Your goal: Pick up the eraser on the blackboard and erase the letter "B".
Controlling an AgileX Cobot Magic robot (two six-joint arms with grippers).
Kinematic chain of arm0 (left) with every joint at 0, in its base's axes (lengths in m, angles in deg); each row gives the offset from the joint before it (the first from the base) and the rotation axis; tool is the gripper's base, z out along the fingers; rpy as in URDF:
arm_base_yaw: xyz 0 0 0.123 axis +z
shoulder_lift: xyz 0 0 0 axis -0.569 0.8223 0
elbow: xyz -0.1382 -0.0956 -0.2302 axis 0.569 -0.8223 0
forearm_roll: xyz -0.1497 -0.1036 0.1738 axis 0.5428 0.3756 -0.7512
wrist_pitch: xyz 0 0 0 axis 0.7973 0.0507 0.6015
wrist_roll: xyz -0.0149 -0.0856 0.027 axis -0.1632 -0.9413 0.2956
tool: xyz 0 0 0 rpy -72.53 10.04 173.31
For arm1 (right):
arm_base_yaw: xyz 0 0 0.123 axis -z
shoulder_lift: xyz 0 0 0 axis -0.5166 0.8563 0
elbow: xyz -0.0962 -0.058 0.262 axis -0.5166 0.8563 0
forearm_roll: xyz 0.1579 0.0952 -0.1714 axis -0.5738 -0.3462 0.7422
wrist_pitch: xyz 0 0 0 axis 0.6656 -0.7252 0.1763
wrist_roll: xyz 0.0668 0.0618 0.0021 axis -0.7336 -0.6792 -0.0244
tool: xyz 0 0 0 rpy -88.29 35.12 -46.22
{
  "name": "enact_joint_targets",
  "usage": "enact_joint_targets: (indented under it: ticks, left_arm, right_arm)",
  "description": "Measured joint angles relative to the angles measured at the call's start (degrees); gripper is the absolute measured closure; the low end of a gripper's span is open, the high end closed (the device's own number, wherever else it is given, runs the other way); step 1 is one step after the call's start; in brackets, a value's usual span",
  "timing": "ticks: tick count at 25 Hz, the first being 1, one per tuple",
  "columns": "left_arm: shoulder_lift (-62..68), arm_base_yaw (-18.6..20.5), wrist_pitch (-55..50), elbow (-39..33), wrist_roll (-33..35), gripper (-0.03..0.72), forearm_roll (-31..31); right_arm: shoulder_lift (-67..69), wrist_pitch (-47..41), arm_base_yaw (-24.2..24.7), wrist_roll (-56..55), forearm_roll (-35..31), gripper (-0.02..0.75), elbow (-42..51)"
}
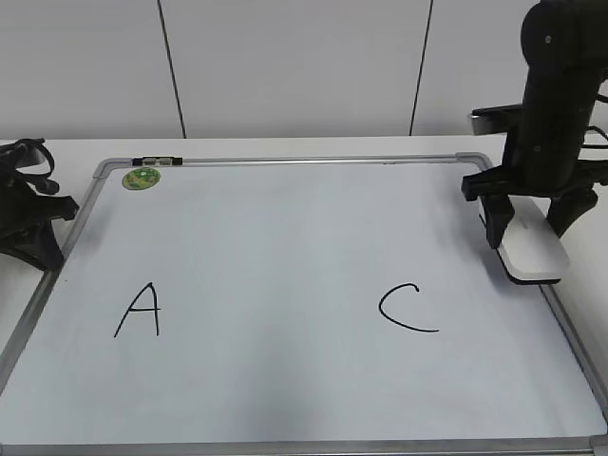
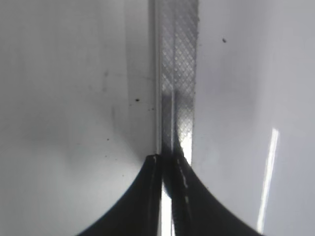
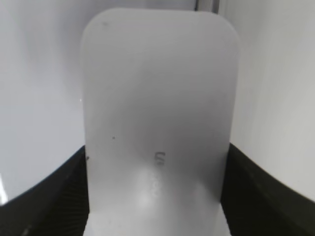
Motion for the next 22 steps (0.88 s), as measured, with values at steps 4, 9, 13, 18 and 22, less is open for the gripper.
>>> enact_joint_targets:
  ticks: [4,9,13,18,22]
  left_arm:
    - [0.0,0.0,0.0,0.0,0.0,0.661,0.0]
    - [0.0,0.0,0.0,0.0,0.0,0.661,0.0]
    - [0.0,0.0,0.0,0.0,0.0,0.661,0.0]
    - [0.0,0.0,0.0,0.0,0.0,0.661,0.0]
    - [0.0,0.0,0.0,0.0,0.0,0.661,0.0]
  right_arm:
    - [-0.5,0.9,0.0,0.0,-0.6,0.209,2.1]
    - [-0.5,4.8,0.0,0.0,-0.7,0.209,4.7]
    - [-0.5,7.5,0.0,-1.4,0.3,0.209,5.1]
    - [-0.5,8.8,0.0,-2.3,1.2,0.209,5.1]
    - [0.2,8.8,0.0,-2.5,1.3,0.209,5.2]
